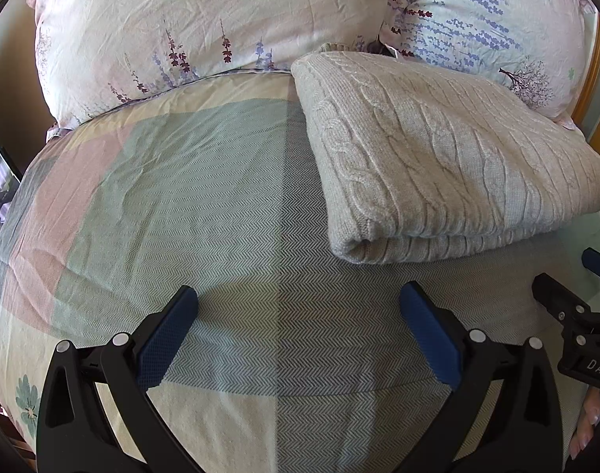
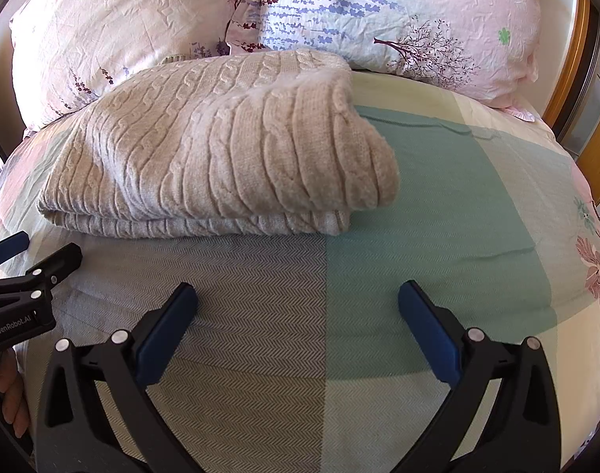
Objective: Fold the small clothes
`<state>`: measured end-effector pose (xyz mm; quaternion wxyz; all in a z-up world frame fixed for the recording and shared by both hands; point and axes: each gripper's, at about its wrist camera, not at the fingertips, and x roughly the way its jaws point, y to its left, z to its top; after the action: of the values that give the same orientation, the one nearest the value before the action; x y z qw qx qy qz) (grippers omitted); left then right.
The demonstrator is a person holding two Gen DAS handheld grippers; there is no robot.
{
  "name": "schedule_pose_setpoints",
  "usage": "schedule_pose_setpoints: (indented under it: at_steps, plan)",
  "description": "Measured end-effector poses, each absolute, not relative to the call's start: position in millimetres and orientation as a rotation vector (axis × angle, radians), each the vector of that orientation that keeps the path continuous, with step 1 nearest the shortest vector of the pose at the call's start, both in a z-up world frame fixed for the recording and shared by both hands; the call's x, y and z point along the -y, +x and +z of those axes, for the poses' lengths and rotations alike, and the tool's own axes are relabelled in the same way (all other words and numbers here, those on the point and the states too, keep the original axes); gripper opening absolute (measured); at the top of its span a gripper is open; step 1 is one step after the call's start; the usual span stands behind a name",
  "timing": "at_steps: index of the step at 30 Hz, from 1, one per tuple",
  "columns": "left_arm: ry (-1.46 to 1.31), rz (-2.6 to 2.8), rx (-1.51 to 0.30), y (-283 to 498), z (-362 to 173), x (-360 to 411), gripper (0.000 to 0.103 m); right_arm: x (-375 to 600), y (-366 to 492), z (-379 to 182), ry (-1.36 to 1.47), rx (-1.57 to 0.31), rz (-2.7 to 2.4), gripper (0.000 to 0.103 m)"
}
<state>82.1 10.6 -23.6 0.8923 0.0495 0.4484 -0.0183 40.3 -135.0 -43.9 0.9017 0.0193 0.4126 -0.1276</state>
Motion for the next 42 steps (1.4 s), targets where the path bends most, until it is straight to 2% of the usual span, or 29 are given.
schedule_pose_setpoints:
  at_steps: [42]
  plan:
    - [0.104, -0.046, -0.949, 83.4, -25.4, -9.3, 0.102, 135.2, 40.6, -43.7, 0.041, -0.853, -0.265, 0.101]
